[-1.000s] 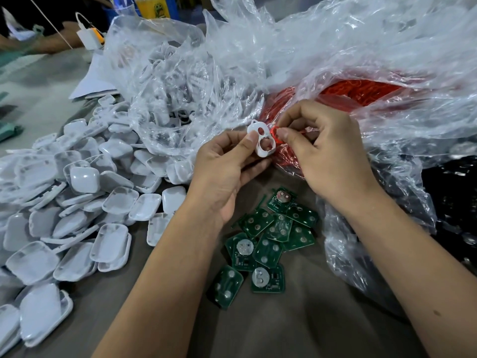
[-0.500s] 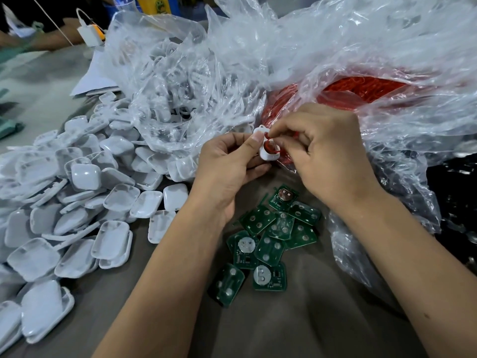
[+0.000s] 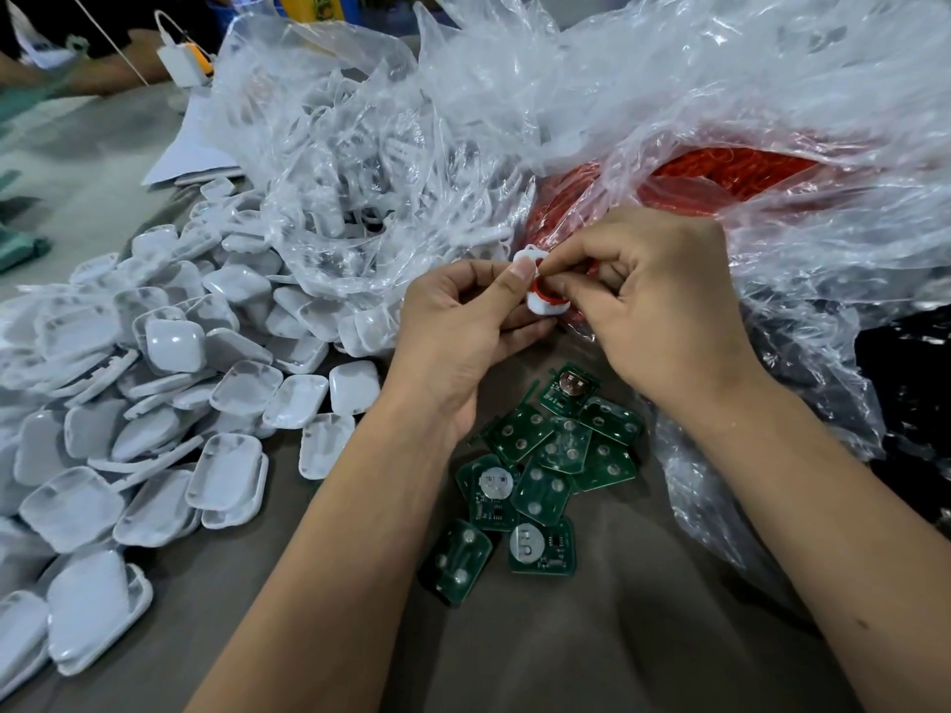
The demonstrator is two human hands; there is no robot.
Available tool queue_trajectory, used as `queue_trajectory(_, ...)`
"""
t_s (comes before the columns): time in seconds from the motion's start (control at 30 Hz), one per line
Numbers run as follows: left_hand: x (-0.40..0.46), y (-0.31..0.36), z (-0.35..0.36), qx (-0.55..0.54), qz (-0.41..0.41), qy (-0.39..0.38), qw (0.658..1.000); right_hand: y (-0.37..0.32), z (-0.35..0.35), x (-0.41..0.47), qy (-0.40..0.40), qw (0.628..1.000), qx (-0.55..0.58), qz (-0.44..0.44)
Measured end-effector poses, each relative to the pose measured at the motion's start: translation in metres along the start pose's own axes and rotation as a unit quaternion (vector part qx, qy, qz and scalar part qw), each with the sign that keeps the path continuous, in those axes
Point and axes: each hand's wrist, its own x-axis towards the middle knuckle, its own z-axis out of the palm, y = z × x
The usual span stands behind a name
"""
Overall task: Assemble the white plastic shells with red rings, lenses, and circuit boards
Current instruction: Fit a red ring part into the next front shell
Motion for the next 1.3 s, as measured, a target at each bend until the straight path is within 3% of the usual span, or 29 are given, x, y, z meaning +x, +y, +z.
queue_trajectory(0.2, -0.0002, 0.0002, 0.0009, -0.004, -0.002, 0.000, 1.000, 0.0000, 0.0004, -0.0009, 0.005, 0.999, -0.018, -0.037)
queue_trajectory(0.9, 0.0003, -0.0034, 0.0011, -0.011, -0.006, 0.013, 1.000, 0.0005, 0.0029, -0.0010, 0.005, 0.999, -0.039, -0.037)
queue_trajectory(1.3, 0.0013, 0.0013, -0.0051, -0.008, -0.039, -0.029, 0.999, 0.0000, 0.0033, -0.0016, 0.010, 0.999, -0.039, -0.026)
